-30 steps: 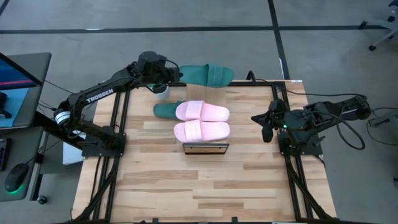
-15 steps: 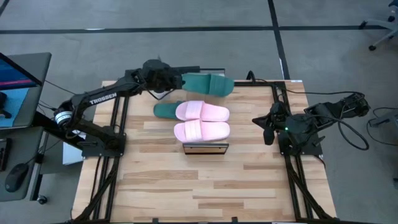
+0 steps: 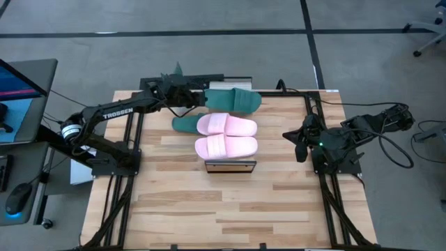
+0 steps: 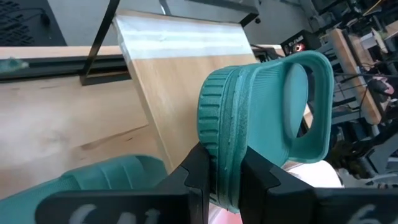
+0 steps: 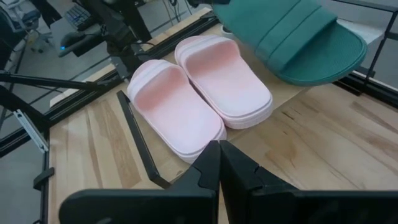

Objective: Pick and place slides into the shelf
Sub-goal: Put the bottom green slipper on the shelf

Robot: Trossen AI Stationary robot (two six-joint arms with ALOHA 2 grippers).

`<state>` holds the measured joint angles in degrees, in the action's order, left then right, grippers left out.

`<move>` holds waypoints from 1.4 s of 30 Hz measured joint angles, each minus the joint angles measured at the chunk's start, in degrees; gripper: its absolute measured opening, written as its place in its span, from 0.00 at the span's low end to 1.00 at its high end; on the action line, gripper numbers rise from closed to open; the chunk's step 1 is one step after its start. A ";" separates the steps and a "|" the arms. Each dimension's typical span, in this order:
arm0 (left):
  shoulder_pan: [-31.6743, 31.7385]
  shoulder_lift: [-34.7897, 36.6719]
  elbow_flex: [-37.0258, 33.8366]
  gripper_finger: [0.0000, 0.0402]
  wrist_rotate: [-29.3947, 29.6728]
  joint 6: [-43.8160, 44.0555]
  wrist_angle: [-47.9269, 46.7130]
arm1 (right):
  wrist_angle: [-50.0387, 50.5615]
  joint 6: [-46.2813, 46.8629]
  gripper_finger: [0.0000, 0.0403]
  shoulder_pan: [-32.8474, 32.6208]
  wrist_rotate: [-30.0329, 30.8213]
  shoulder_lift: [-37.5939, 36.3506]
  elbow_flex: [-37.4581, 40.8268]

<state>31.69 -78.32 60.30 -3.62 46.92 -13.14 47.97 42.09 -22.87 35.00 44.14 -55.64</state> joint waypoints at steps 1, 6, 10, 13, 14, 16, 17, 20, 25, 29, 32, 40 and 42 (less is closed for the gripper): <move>-0.19 0.00 -0.21 0.08 -0.02 0.00 0.01 | 0.00 0.01 0.00 0.00 0.00 0.00 0.00; -1.26 0.00 -0.46 0.08 0.02 -0.04 -0.45 | 0.00 0.09 0.00 0.00 0.00 0.00 0.00; -2.02 0.00 -0.46 0.08 -0.21 -0.23 -0.55 | -0.01 0.09 0.00 0.00 -0.02 -0.01 0.00; -2.08 0.00 -0.46 0.08 -0.74 -0.35 -1.20 | -0.03 0.09 0.00 0.00 -0.02 0.00 0.00; -2.08 0.00 -0.46 0.08 -0.81 -0.35 -1.61 | -0.04 0.09 0.00 0.00 -0.02 -0.01 0.00; -2.08 0.00 -0.46 0.08 -0.85 -0.35 -2.24 | -0.11 0.09 0.00 0.00 -0.02 0.00 0.00; -2.08 0.00 -0.46 0.08 -0.90 -0.36 -2.49 | -0.21 0.09 0.00 0.00 -0.02 0.00 0.00; -2.08 0.00 -0.46 0.08 -1.07 -0.78 -2.67 | -0.23 0.08 0.00 0.00 -0.02 -0.01 0.00; -2.08 0.00 -0.46 0.08 -1.42 -0.79 -4.00 | -0.44 0.07 0.00 0.00 -0.04 -0.01 0.00; -2.08 0.07 -0.46 0.19 -2.05 -1.17 -5.50 | -0.44 0.07 0.00 0.00 -0.04 -0.01 0.00; -2.08 0.07 -0.46 0.26 -2.62 -1.67 -5.81 | -0.44 0.07 0.00 0.00 -0.04 -0.01 0.00; -2.08 0.07 -0.46 0.29 -3.17 -2.27 -5.96 | -0.44 0.07 0.00 0.00 -0.04 -0.02 0.00; -2.08 0.06 -0.46 0.29 -3.17 -2.50 -5.96 | -0.44 0.04 0.00 0.00 -0.04 0.00 0.00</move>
<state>29.61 -78.26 59.83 -6.79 44.41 -19.09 47.53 42.13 -22.87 34.96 44.14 -55.64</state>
